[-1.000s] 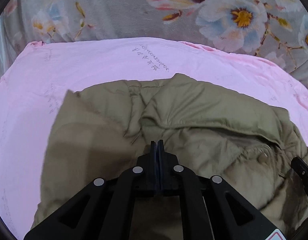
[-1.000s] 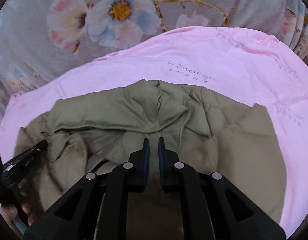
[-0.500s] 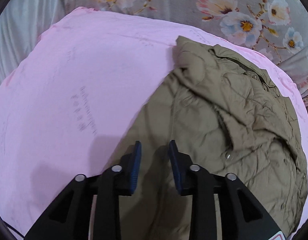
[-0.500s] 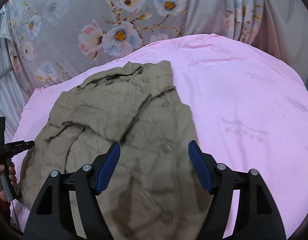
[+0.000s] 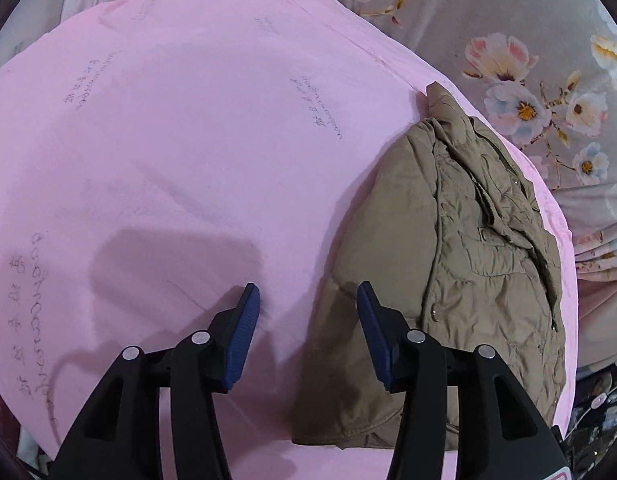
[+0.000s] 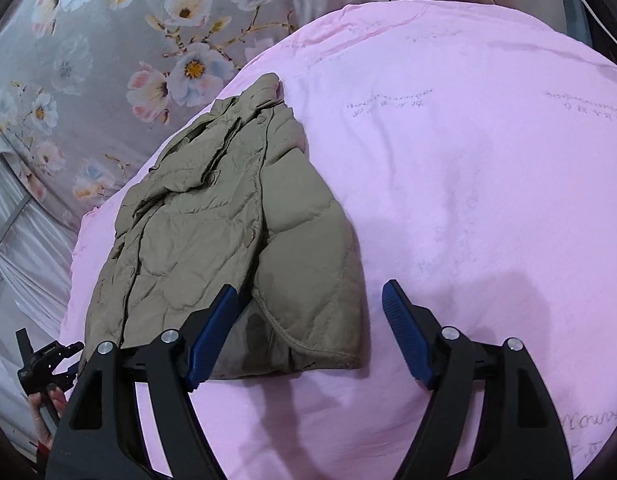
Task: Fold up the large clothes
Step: 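Grasp the jacket edge with both grippers and lift it off the sheet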
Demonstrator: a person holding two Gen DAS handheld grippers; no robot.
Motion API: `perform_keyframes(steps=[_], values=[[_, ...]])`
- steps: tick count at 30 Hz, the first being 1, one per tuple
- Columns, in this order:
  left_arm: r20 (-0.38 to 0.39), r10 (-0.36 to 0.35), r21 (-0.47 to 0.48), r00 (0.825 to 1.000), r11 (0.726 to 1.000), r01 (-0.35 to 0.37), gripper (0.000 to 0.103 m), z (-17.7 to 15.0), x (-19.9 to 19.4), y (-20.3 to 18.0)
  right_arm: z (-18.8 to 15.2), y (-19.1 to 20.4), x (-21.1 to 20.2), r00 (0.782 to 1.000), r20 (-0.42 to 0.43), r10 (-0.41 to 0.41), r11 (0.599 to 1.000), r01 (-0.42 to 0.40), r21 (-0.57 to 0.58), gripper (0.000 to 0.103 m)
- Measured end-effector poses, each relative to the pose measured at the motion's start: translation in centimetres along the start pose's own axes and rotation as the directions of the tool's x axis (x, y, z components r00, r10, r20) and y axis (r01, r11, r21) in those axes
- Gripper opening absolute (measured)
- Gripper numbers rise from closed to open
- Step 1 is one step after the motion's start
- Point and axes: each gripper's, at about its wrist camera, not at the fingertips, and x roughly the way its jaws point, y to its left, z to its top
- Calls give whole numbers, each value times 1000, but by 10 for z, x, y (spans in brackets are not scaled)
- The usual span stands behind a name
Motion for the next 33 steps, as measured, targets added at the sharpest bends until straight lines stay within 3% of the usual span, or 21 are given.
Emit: perform_keyframes(steps=[3,4,5,6,7,8,11,19,25,29,33], values=[[-21,-50,16,999,999,51,45,-3,5,-10,0,4,5,999,-18,37,999,-37,13,64],[-38,-75,23,996,997,76,31,-4,8,-14,1,6,7,998,-30,47,999,-46,13,56],[-61,-91,28,994,995,93,17,-7,11,-19,1,8,10,998,-40,46,999,-46,7,43],[-62,-93,35,994,995,96,14,-9,10,-22,1,10,10,998,-43,42,999,-42,0,32],[-54,-93,45,994,994,95,6,-10,9,-24,2,11,10,998,-48,48,999,-48,-1,14],[-41,-107,58,993,992,109,2,-11,3,-26,2,11,8,998,-46,49,999,-49,8,9],[-13,-147,73,989,986,148,1,-11,-21,-26,1,17,-13,998,3,59,998,-59,-12,5],[74,-262,154,962,956,249,0,-24,-137,-5,-25,55,-128,983,134,124,960,-85,-266,4],[161,-313,204,936,938,279,0,-39,-233,-1,-28,72,-224,926,255,278,923,-185,-338,4],[250,-336,296,908,920,258,0,-21,-264,-34,6,95,-240,893,340,294,920,-169,-353,4],[354,-266,369,897,921,127,0,17,-245,-68,54,113,-207,882,393,262,932,-126,-339,4]])
